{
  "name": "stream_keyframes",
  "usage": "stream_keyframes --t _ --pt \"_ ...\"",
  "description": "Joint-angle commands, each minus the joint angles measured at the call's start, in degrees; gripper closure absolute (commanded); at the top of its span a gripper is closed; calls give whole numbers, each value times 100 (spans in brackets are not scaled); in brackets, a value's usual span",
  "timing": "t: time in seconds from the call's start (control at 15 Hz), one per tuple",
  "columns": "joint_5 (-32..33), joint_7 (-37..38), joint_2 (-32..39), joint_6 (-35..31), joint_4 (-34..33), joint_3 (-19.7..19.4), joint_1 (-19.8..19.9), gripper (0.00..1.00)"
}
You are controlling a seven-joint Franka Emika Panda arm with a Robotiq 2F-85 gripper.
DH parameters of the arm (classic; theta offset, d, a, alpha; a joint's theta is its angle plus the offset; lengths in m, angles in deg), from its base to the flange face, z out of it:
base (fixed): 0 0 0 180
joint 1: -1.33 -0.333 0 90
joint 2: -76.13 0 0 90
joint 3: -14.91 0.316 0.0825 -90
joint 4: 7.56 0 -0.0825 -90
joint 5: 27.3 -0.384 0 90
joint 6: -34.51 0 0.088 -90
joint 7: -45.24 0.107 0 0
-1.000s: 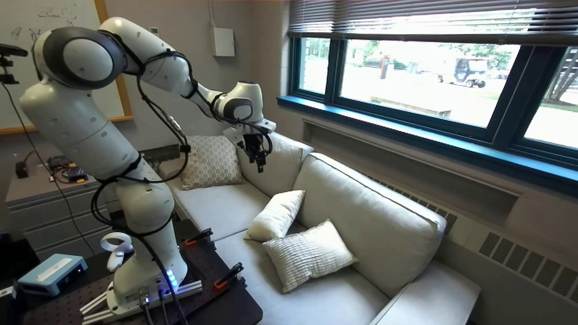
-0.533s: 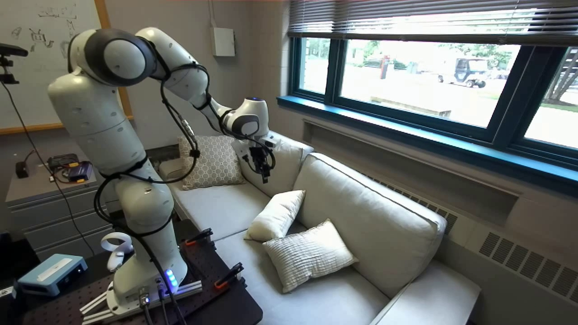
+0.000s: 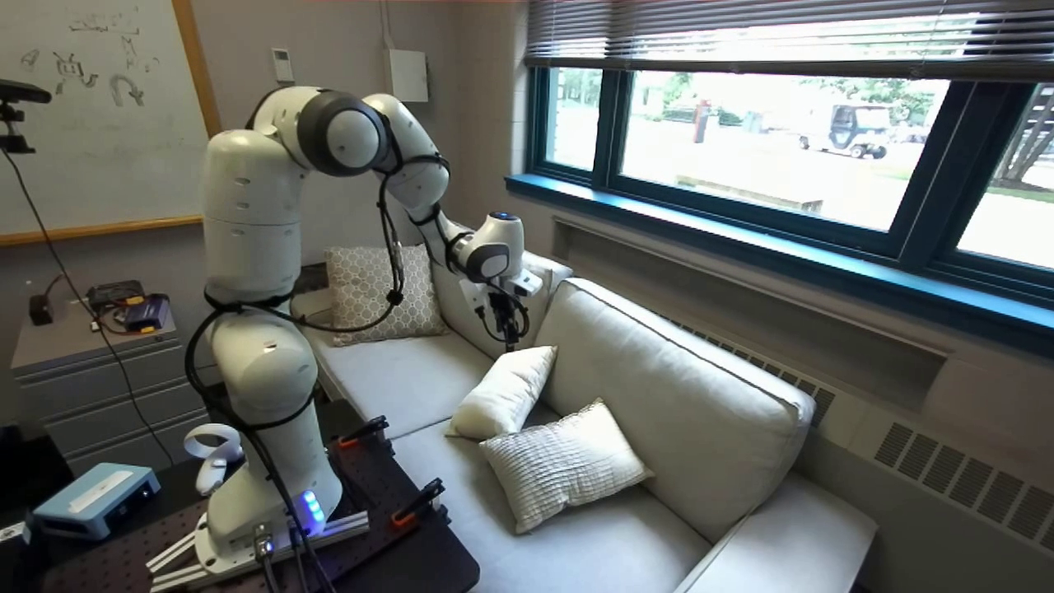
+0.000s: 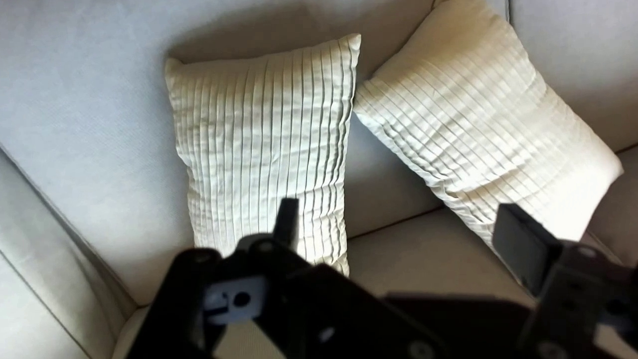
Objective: Take the pillows and move them to the right of the couch
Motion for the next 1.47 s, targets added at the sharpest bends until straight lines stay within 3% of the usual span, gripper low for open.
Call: stream_keyframes --t 0.0,0.47,0.87,1.07,1.13,1.4 --pt "119 311 984 215 -1089 -335 -273 0" --pt "-15 628 2711 838 -3076 -760 -725 0" --pt "-41 608 4058 1682 -4735 -917 -777 0" --pt "-106 407 4214 2203 -5053 -860 -674 0" --pt "-67 470 4079 1781 -4646 -907 -744 0" --pt "-65 471 4169 2030 -4882 -903 -727 0"
